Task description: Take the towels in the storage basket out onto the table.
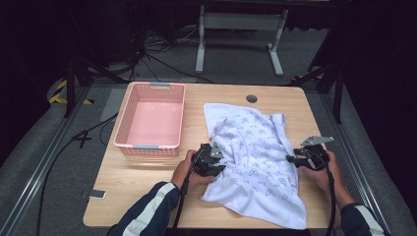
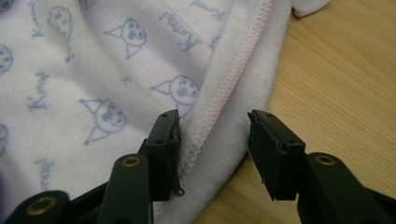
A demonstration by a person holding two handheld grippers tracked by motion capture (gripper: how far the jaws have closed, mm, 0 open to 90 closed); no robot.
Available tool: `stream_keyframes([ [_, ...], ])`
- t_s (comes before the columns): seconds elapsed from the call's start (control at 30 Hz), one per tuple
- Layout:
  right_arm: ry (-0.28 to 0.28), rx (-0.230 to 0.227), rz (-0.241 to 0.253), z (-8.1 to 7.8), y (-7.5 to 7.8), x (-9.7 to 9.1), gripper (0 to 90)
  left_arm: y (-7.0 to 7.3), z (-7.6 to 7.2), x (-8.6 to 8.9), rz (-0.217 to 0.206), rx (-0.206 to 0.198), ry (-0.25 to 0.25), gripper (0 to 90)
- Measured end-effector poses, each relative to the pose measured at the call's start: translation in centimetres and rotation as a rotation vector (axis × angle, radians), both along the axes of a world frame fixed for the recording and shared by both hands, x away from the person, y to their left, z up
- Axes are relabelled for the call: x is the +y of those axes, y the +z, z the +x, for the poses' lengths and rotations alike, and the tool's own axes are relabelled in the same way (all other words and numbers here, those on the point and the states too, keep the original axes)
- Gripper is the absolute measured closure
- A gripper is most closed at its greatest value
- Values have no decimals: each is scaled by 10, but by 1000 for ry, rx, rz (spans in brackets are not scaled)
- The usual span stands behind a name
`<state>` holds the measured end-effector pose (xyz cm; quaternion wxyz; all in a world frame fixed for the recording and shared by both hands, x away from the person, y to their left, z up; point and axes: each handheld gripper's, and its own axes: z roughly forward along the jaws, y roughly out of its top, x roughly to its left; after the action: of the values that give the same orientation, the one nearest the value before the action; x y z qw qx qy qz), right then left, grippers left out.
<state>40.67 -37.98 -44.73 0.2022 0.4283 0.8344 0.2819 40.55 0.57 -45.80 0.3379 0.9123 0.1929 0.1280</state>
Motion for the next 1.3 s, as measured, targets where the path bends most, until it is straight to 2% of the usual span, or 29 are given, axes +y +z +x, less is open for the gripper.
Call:
stream_keyframes([
  [0.07,-41,-30,-31,5,0,-4,548,0,2,2,12,-17,21,657],
  [0.13,-65,-33,-33,11,0,-10,548,0,5,7,19,-18,49,678],
  [0.17,-101,-45,-31,17,0,-18,551,1,6,9,27,-26,60,704],
  [0.2,-101,-45,-31,17,0,-18,551,1,6,11,40,-27,70,704],
  [0.23,-104,-56,-29,19,-1,-21,552,1,7,15,32,-19,83,716],
  [0.27,-113,-62,-24,21,-2,-25,553,2,6,19,23,10,95,744],
  [0.33,-106,-66,-35,20,-2,-26,554,2,4,21,32,14,85,768],
  [0.4,-101,-49,-26,18,-1,-27,594,3,-6,25,43,33,50,771],
  [0.47,-76,-39,-36,13,0,-27,573,4,-15,28,28,75,21,770],
  [0.5,-64,-34,-24,10,0,-28,573,4,-21,30,27,86,-5,767],
  [0.57,-45,-15,-10,1,1,-30,569,3,-35,32,24,90,-39,765],
  [0.63,-5,12,-4,-6,2,-30,574,4,-50,34,34,112,-74,765],
  [0.67,10,12,-7,-11,2,-28,573,5,-57,35,44,133,-98,763],
  [0.73,27,20,-4,-20,2,-26,555,4,-69,36,30,166,-139,759],
  [0.77,35,27,-3,-23,2,-26,555,5,-78,37,31,201,-175,754],
  [0.8,55,45,6,-30,2,-23,550,6,-85,37,49,206,-199,741],
  [0.87,102,59,-11,-40,3,-20,529,6,-93,36,55,214,-222,696],
  [0.9,124,63,-22,-45,5,-18,508,7,-94,35,43,207,-205,651],
  [0.93,127,59,-18,-48,7,-17,506,8,-93,33,27,197,-197,619],
  [0.97,128,51,-5,-50,9,-17,504,10,-87,29,-4,176,-166,569],
  [1.07,84,-25,69,-40,25,-19,466,18,-66,13,-52,117,-133,480],
  [1.13,46,-70,108,-22,34,-19,448,20,-48,-7,-60,70,-111,451],
  [1.2,21,-58,154,-1,37,-19,407,17,-32,-23,-32,37,-110,429],
  [1.3,-18,-48,155,30,35,-11,385,7,-10,-35,-53,64,-98,427],
])
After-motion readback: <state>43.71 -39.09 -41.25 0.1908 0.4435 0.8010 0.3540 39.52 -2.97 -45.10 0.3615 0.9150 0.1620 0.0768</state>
